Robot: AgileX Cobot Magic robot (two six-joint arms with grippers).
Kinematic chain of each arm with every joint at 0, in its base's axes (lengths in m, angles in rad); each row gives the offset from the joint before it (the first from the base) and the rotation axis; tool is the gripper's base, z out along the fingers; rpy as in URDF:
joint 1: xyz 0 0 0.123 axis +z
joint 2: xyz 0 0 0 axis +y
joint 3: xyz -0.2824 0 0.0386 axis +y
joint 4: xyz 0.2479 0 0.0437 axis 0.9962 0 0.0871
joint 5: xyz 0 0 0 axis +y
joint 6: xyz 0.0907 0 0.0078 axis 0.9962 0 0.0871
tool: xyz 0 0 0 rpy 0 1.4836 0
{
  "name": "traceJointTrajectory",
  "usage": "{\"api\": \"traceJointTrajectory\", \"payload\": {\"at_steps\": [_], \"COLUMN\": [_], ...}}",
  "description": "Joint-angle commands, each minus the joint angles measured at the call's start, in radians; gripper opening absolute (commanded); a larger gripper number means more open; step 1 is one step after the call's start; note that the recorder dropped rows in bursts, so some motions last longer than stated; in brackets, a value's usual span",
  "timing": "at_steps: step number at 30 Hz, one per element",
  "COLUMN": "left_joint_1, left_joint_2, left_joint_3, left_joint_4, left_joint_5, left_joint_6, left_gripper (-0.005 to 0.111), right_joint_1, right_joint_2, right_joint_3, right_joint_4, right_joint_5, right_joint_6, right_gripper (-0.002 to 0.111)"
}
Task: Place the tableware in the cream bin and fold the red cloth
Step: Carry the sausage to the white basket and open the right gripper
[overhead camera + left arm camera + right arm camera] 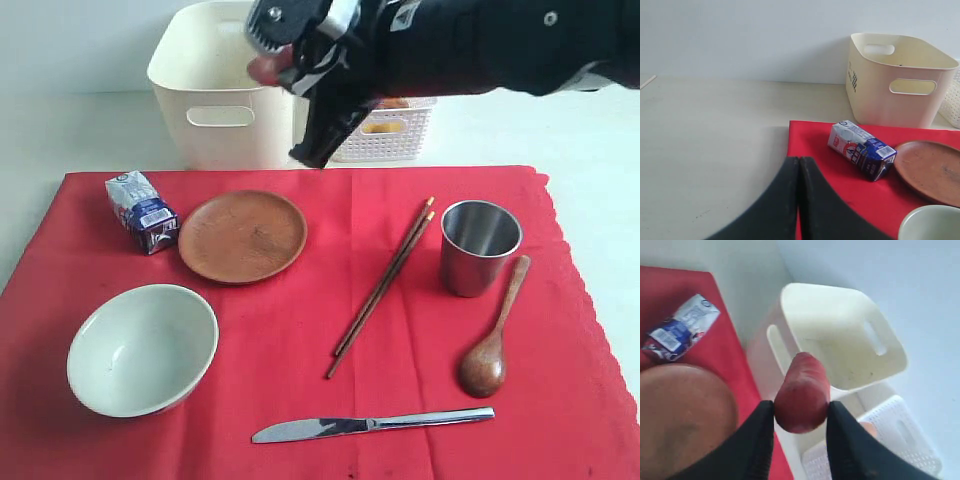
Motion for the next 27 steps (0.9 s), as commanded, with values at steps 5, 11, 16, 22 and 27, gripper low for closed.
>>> {"api": "traceJointTrajectory", "payload": {"at_steps": [5, 11, 16, 22, 27], "left_joint_1": [0.004, 0.004, 0.004, 0.004, 0.004], "left_joint_2": [-0.007, -0.007, -0.007, -0.007, -0.007], "left_joint_3": [-0.001, -0.001, -0.001, -0.001, -0.001], "left_joint_4": [-0.009, -0.009, -0.009, -0.009, -0.009], "left_joint_5": [-0.005, -0.005, -0.005, -0.005, -0.005], "left_joint_6": [0.003, 0.003, 0.003, 0.003, 0.003], "left_gripper": [0.002, 0.002, 0.002, 0.002, 0.002], "right_joint_1": [-0.162, -0.243, -0.282, -0.309, -0.333], "right_joint_2": [-0.008, 0.016, 0.090, 0.249, 0.435], "right_joint_3": [0.002, 0.002, 0.002, -0.023, -0.172], "right_joint_4": [0.009, 0.017, 0.017, 0.017, 0.017], "right_joint_5": [-0.151, -0.191, -0.277, -0.437, -0.433], "right_joint_6": [0.063, 0.063, 0.063, 0.063, 0.064], "right_gripper": [0.000, 0.000, 0.000, 0.000, 0.000]}}
